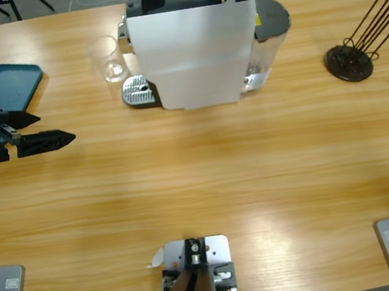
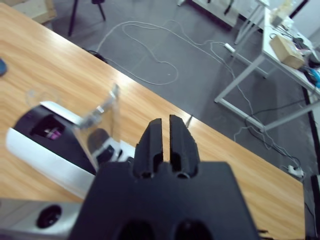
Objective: Pour coffee
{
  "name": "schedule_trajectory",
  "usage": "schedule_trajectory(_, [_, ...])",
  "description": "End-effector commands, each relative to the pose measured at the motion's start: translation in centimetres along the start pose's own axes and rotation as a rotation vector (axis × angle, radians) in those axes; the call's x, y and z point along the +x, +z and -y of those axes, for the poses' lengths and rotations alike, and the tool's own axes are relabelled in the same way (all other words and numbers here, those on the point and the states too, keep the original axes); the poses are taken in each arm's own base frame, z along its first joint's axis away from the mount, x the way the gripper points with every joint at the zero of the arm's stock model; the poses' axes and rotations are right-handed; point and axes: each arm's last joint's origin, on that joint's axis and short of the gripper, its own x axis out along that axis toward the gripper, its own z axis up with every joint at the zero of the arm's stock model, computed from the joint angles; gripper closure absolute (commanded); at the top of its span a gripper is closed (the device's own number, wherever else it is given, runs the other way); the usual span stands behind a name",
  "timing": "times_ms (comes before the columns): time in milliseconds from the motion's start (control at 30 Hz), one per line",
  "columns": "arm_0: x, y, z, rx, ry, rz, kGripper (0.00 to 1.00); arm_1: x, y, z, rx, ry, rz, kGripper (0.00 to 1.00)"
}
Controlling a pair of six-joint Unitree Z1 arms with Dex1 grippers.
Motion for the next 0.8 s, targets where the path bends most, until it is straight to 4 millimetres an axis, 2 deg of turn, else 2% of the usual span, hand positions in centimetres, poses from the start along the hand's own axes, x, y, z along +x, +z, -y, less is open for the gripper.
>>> schedule_trajectory(33, [1.2,-1.0,-0.1,-0.003,-0.004,-0.059,0.009,4.4,0.1,-3.1,-0.092,0.054,-0.075,1.0])
schedule_trajectory(167, [1.2,-1.0,-0.1,-0.003,-0.003,-0.059,0.009,4.9,0.2,-4.6,-0.108,0.092,-0.075,1.0])
schedule_trajectory(467, [1.3,-1.0,-0.1,-0.004,-0.003,-0.065,0.009,6.7,0.7,-10.6,-0.154,0.183,-0.072,1.0])
schedule_trajectory(667, [1.3,-1.0,-0.1,-0.004,-0.003,-0.066,0.004,8.3,-0.3,-12.1,-0.172,0.222,-0.112,1.0])
schedule_trajectory(800, [1.3,-1.0,-0.1,-0.004,-0.002,-0.066,0.004,9.6,-1.6,-13.3,-0.167,0.267,-0.156,1.0])
